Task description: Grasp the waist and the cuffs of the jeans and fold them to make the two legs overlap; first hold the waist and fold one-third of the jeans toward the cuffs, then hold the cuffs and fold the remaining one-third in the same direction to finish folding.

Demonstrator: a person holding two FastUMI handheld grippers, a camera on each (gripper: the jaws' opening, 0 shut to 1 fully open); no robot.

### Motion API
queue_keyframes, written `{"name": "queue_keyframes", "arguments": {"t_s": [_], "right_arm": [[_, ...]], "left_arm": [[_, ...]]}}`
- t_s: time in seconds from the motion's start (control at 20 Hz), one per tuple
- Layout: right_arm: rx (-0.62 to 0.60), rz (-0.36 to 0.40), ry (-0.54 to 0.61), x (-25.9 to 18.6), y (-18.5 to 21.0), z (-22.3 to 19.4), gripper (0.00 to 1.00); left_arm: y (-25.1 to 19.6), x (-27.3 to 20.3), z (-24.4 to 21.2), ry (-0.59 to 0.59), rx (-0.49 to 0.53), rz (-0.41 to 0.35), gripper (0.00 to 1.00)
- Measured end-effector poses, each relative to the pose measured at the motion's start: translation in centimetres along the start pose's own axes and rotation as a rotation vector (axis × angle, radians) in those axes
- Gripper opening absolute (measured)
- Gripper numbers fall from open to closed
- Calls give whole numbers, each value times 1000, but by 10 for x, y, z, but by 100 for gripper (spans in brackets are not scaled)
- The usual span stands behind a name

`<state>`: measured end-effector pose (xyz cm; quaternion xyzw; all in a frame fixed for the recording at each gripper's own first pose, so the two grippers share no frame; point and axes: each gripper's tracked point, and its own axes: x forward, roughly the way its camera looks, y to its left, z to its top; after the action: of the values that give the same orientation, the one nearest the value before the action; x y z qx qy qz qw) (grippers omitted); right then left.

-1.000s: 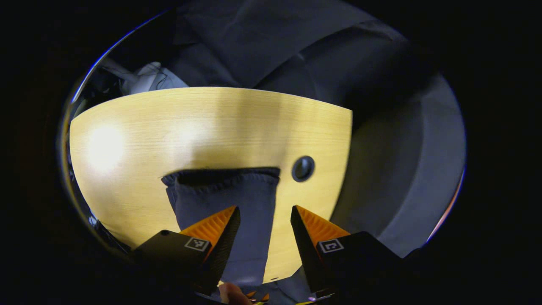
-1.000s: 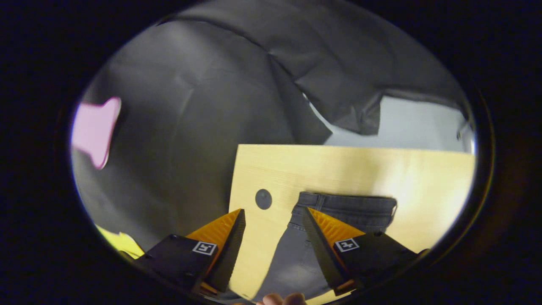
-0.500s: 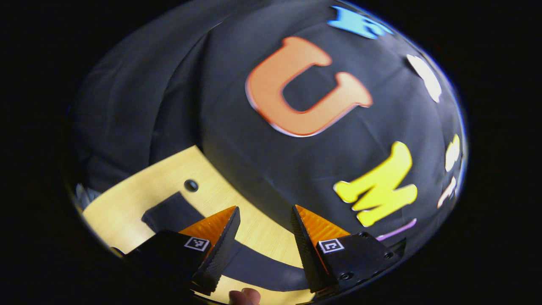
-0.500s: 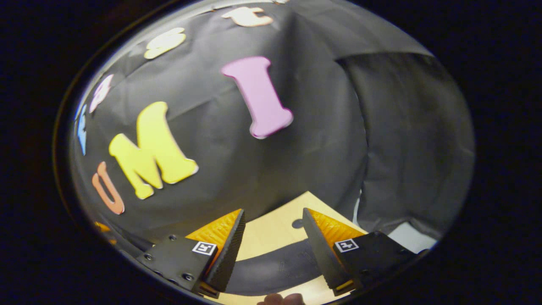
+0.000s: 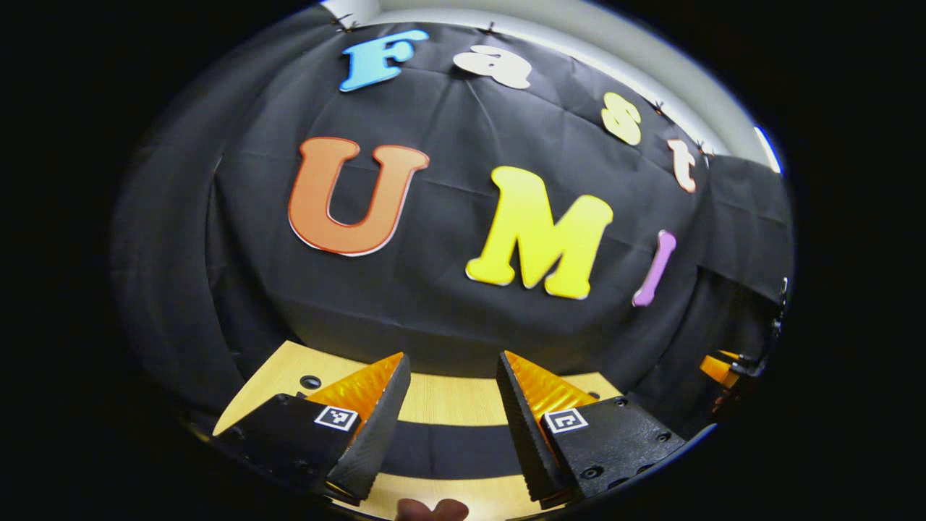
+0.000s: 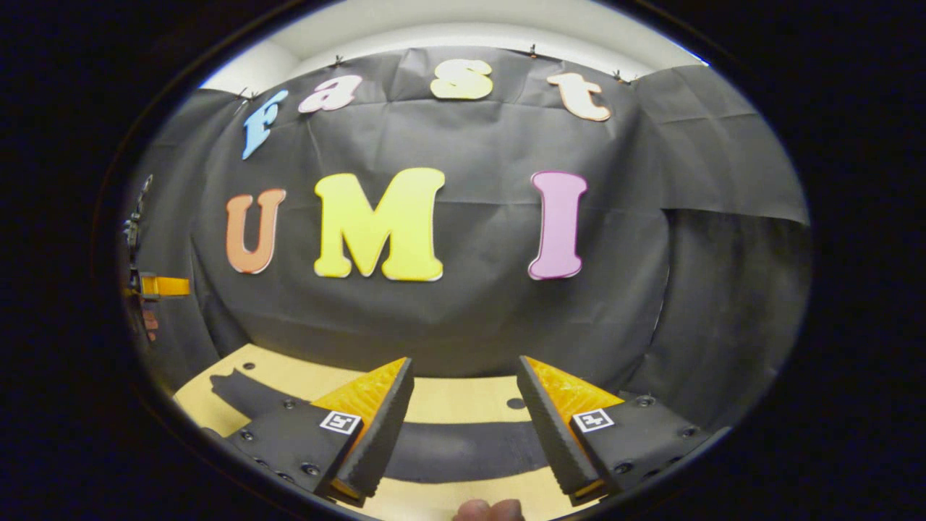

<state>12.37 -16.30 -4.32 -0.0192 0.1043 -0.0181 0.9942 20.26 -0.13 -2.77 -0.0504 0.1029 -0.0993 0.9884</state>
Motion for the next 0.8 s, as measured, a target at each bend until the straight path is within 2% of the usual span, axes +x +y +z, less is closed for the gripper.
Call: {"name": "queue_keyframes", "arguments": {"t_s": [0.05, 0.15, 0.2, 0.25, 0.3, 0.35, 0.4, 0.45, 0.5, 0.6, 0.8], "right_arm": [[-3, 1, 20, -3, -1, -9, 87], [-5, 15, 69, -8, -4, -27, 94], [-5, 14, 78, -11, -9, -31, 87], [-1, 13, 73, -11, -9, -28, 91], [4, 6, 66, -9, -13, -29, 91], [18, 2, 63, -8, -18, -31, 93], [39, -1, 71, -7, -25, -36, 93], [57, -5, 88, -3, -30, -43, 93], [71, -8, 105, 1, -35, -51, 93], [92, -24, 132, 6, -48, -67, 93], [142, -68, 225, 16, -87, -120, 93]], "left_arm": [[-7, -4, -6, 12, 30, -22, 78], [-26, -18, -22, 89, 17, -96, 78], [-34, -22, -25, 103, -13, -111, 78], [-39, -23, -25, 116, -46, -109, 78], [-39, -25, -25, 126, -76, -86, 80], [-37, -23, -27, 129, -95, -61, 93], [-36, -23, -25, 110, -95, -40, 97], [-35, -21, -19, 75, -89, -20, 85], [-30, -19, -16, 43, -95, 10, 85], [-36, -23, -27, 52, -122, 35, 85], [-42, -24, -50, 97, -43, 88, 86]]}}
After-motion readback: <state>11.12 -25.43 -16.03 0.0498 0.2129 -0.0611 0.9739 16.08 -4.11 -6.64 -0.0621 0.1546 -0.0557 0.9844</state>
